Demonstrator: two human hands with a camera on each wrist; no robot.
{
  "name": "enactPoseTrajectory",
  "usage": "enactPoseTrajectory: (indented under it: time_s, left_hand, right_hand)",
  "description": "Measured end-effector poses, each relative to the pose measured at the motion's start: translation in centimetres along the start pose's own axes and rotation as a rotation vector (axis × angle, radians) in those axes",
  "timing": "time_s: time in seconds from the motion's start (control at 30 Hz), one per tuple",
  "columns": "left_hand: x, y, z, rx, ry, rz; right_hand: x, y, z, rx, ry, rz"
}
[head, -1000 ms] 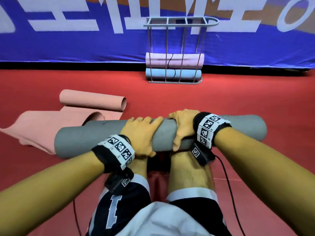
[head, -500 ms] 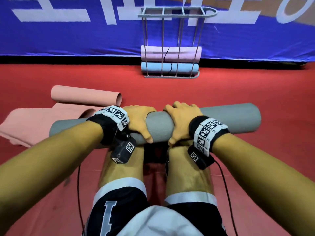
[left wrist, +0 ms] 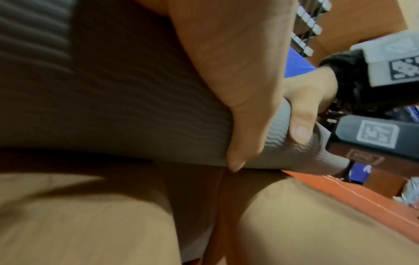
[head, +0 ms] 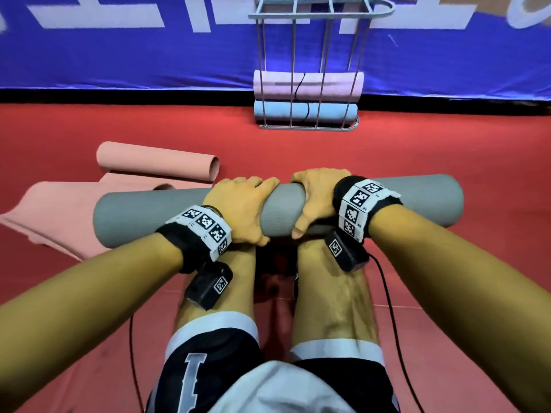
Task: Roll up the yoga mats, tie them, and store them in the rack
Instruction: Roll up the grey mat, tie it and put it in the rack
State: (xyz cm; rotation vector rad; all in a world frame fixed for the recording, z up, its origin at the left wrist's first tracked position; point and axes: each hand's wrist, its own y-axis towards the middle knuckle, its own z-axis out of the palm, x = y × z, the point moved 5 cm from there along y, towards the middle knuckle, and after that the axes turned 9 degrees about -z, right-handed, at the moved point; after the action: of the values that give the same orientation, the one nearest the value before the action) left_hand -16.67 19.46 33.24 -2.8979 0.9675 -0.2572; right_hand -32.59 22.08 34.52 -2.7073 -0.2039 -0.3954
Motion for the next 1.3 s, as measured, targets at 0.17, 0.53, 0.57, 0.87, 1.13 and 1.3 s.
enactPoseTrajectory:
  time_s: [0.17,0.53,0.57,0.87,1.13,1.3]
  left_hand:
    - [0.6,2.2,-1.4,0.152,-0.056,-0.004]
    - [1.1,4.0,-1.1,0.238,-0.160,-0.032]
    - [1.0,3.8,-1.0,0.207,-0.154,-0.024]
    - [0.6,2.1,1.0,-0.132,0.074,-0.038]
    - [1.1,2.1,0.4,-0.152,0.063,-0.025]
    - [1.2,2.9,-2.3,-0.089,0.071,0.001]
  right_hand:
    - [0.4,-2.3,2.1,-0.233,-0.367,-0.159]
    - [-0.4,0.8,-0.4,-0.089,-0.261,-0.027]
    - [-0.5,1.0,-0.6,-0.074,-0.236,-0.018]
    - [-1.0,2.3,-1.3,0.017,-0.104,0.046]
    - [-0.5,-0.1,0.5,-0.246,-0.373,-0.074]
    - [-0.7,-1.5,1.0,-0.352,-0.509,-0.005]
